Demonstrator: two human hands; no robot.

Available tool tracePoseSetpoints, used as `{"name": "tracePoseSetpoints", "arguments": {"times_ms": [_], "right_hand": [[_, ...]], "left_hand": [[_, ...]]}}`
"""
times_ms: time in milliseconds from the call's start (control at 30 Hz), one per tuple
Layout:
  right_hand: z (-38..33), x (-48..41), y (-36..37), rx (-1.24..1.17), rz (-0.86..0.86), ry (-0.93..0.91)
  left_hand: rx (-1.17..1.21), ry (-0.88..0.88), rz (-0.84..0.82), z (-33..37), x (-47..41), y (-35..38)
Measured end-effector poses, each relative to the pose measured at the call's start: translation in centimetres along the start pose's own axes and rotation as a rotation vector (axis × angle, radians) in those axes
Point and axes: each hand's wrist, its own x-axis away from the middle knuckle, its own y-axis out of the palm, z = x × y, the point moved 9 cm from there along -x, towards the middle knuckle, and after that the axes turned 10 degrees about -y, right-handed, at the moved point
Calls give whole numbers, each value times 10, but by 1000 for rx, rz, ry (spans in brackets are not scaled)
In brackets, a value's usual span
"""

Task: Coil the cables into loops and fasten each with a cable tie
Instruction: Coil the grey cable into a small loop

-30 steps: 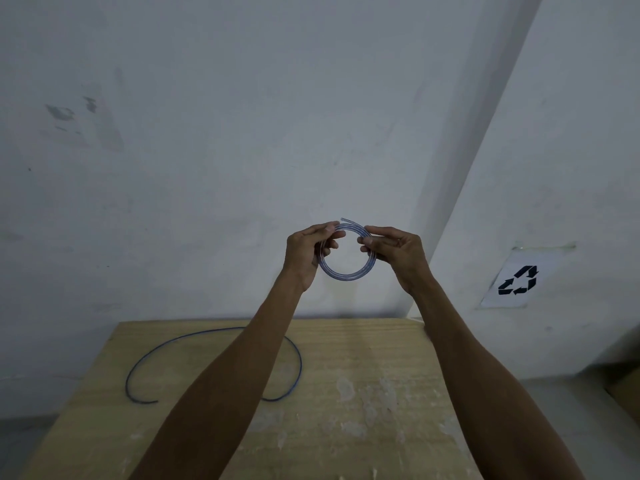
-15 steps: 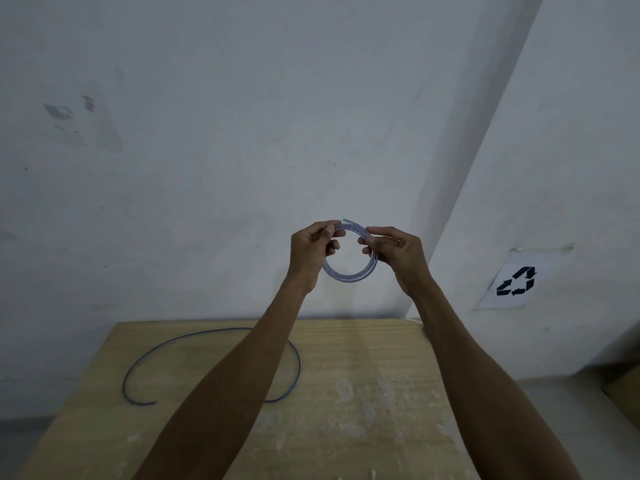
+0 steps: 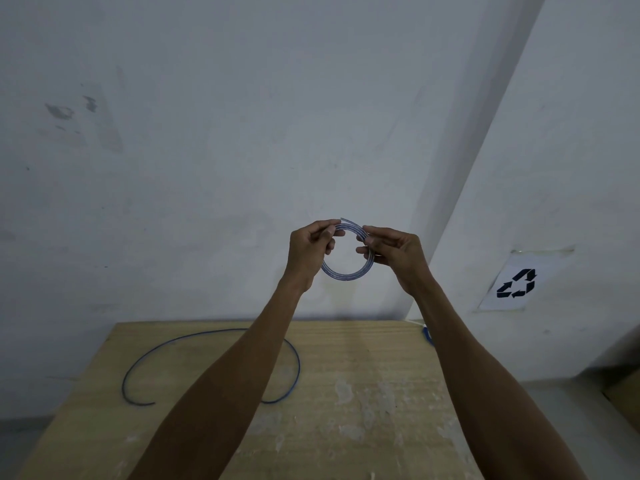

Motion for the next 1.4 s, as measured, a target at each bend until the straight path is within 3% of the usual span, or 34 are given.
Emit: {"name": "tracePoseSetpoints", "arguments": {"times_ms": [533,767,933,1133,1400], "right_hand": [[-2,5,-8,123,-132,45],[6,10,-16,16,59,27],[10,12,-19,14,47,47],[11,13,-13,8,30,59],[15,18,-16,44,66,73]], "left_hand": [[-59,-25,-76,-7,4,10],[30,-64,17,-21,5,13],[-7,-60,-58,-25,6,15],[25,-36,51,-31,6,11],[15,-133,-29,-43,6,17]]}}
